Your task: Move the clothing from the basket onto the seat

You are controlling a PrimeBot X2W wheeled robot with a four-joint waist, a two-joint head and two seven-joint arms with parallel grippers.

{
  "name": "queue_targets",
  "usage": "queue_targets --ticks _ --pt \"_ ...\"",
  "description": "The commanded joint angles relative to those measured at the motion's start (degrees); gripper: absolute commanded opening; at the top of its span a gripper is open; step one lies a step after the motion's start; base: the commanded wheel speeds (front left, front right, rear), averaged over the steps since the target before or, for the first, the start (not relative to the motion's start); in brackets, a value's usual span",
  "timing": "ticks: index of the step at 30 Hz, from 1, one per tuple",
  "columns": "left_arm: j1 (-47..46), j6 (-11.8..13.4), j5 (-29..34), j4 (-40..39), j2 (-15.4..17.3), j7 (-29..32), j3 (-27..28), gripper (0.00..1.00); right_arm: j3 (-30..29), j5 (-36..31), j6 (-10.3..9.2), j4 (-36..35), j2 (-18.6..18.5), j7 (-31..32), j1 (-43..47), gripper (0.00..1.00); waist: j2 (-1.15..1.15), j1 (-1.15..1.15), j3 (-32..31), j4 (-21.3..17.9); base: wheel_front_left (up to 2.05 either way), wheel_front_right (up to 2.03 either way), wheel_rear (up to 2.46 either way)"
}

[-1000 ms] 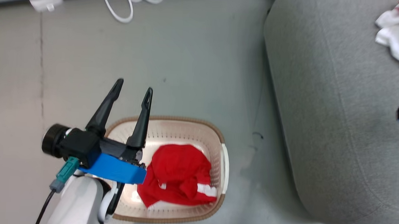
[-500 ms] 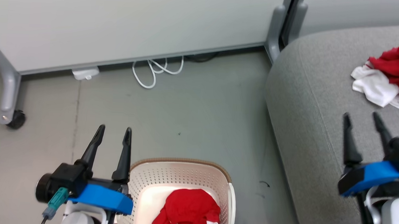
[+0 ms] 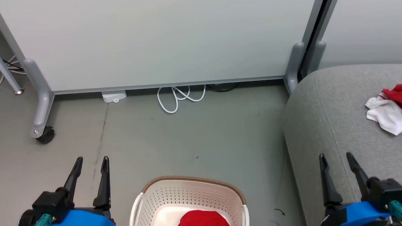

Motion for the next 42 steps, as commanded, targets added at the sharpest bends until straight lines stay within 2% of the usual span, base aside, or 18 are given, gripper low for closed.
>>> queue_targets --ticks 1,15,32,36,42 --pt "0.70 0.00 0.13 0.26 0.06 -0.13 0.60 1.00 0.29 -0.22 0.01 -0.23 0.24 0.16 1.38 1.00 0.00 0.01 -0.46 0.39 0.00 0.00 0.00" --pt "2.05 -0.02 0.26 1.93 -0.13 -0.13 1.08 1.00 1.76 0.57 0.01 1.21 0.43 -0.39 3.19 1.00 0.00 0.01 -1.05 0.40 0.00 0.00 0.00" --pt "0.07 -0.02 0.02 1.67 0.41 -0.13 -0.65 1.00 3.22 1.41 0.01 2.02 0.44 -0.72 0.98 1.00 0.00 0.01 0.42 -0.25 0.00 0.00 0.00" --pt "-0.52 -0.03 -0.02 1.81 0.52 -0.13 -2.37 1.00 3.92 1.21 0.02 1.79 0.43 -0.90 0.17 1.00 0.00 0.01 2.10 -1.23 0.00 0.00 0.00" --pt "-4.11 -0.03 -0.82 4.34 1.25 -0.13 -8.25 1.00 6.17 1.57 0.02 1.25 0.42 -1.14 -2.96 1.00 0.00 0.01 7.49 -4.00 0.00 0.00 0.00"
